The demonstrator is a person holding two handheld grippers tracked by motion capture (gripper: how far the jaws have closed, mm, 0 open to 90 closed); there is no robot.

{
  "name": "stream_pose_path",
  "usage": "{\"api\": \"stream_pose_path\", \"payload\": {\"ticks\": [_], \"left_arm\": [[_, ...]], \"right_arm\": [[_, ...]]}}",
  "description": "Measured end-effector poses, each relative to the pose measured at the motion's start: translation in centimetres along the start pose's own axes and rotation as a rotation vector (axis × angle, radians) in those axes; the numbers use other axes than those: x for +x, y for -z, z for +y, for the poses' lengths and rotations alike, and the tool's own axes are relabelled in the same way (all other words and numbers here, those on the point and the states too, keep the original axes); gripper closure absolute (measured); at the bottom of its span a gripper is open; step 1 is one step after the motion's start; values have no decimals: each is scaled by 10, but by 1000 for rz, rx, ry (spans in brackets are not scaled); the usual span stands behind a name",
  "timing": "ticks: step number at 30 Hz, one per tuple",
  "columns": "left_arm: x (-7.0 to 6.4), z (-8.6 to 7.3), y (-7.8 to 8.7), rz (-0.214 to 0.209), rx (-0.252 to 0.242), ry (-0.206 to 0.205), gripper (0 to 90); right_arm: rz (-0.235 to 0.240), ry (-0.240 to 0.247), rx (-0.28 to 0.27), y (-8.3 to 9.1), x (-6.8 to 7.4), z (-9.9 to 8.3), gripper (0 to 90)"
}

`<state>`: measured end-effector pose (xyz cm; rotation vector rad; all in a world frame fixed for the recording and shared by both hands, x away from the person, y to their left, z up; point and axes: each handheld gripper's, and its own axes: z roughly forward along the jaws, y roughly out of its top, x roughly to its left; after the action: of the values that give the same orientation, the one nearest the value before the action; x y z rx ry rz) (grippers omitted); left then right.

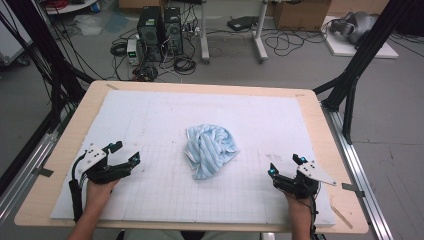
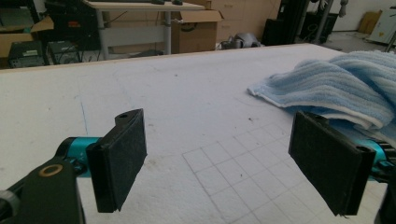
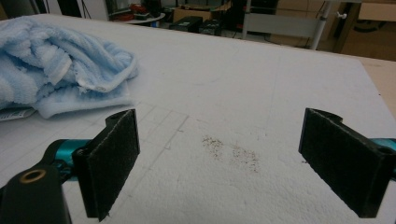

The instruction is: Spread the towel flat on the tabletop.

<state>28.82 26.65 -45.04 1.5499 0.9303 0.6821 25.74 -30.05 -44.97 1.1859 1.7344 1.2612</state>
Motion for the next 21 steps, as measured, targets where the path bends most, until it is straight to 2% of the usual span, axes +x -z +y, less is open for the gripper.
{"api": "stream_pose_path", "payload": {"ticks": [4,8,12,16,21], "left_arm": [[-1,1,0,6,-3,-10,197],[-4,9,0,-12,-12,-11,197],[-13,27,-5,-66,-12,-25,197],[-18,36,-10,-100,-2,-35,197],[-27,49,-26,-174,27,-41,198]], "right_arm": [[0,3,0,0,0,0,116],[-1,1,1,0,0,0,115],[-5,2,1,0,0,0,116],[-5,2,5,0,1,0,116],[-3,4,7,-1,1,0,116]]}}
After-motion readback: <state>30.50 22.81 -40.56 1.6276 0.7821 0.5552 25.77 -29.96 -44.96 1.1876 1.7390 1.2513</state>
